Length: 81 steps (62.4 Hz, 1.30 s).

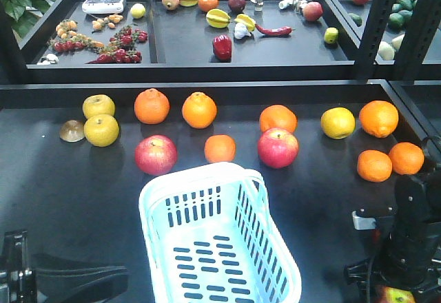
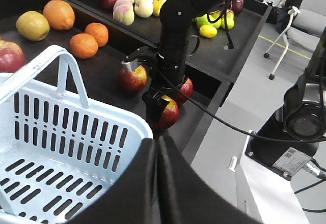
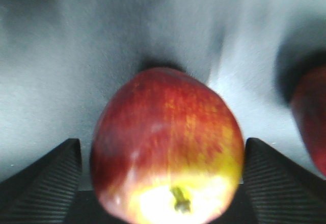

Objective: Pick three apples into basket with both arms
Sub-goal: 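Reach the right gripper down to a red apple near the table edge, then grasp the red apple and carry it over the basket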

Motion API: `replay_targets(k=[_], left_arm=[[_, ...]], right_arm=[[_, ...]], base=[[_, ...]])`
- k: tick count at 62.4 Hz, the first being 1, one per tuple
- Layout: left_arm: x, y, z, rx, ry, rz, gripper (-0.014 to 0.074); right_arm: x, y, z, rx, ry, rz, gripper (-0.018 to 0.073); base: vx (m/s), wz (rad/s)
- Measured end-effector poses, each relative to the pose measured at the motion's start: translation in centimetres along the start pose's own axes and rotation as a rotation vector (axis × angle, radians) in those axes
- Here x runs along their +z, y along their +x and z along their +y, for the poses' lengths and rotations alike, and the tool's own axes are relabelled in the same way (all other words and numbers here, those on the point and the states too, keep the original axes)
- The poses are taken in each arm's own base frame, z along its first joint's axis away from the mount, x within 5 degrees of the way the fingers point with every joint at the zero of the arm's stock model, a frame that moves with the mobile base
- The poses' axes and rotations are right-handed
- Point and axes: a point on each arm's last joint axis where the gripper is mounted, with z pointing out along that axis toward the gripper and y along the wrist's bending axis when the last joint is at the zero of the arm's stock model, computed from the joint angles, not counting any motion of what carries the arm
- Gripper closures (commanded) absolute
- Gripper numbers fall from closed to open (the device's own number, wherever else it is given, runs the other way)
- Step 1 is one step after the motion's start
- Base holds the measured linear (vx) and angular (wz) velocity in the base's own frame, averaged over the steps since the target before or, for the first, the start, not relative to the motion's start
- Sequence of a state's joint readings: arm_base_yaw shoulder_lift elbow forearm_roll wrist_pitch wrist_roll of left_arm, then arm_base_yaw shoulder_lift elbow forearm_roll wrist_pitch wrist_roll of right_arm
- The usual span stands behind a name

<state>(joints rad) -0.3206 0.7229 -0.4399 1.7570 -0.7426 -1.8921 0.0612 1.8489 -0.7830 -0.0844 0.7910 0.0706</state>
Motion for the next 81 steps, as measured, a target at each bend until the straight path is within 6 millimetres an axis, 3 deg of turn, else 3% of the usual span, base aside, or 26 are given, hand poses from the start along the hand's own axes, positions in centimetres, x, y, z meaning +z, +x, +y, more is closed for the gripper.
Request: replay_targets(k=[13,25,31,40,49,60,70,81], left_arm=[[0.0,0.0,0.0,0.000,0.000,0.000,0.0602],[0.0,0.0,0.0,0.000,0.000,0.000,0.0602],[0.0,0.0,0.0,0.000,0.000,0.000,0.0602],[0.0,0.0,0.0,0.000,0.000,0.000,0.0602],[0.0,0.0,0.0,0.000,0.000,0.000,0.0602],[0.0,0.0,0.0,0.000,0.000,0.000,0.0602],[0.0,0.0,0.0,0.000,0.000,0.000,0.0602],[0.0,0.0,0.0,0.000,0.000,0.000,0.0602]], right_arm=[[0.2,0.0,0.0,0.000,0.000,0.003,0.0083],[-0.2,0.0,0.0,-0.011,-0.002,-0.002,0.0318],[-1.5,0.0,0.0,-0.035,-0.010,-0.028,0.0433],[-5.8,0.4,-0.1,-0.051,-0.029,-0.140,0.0573],[-11.6,2.1,0.3,-0.068,-0.102,-0.321,0.0568],[-17.8,6.1,2.1,-0.184,-0.324,-0.563,0.0567],[-20.6,9.0,4.2,-0.343,-0.562,-0.674,0.0564],[-21.2,9.5,5.2,-0.405,-0.671,-0.697,0.0564]], base=[[0.00,0.00],[0.00,0.00],[0.00,0.00],[0.00,0.00],[0.00,0.00],[0.00,0.00],[0.00,0.00],[0.00,0.00]])
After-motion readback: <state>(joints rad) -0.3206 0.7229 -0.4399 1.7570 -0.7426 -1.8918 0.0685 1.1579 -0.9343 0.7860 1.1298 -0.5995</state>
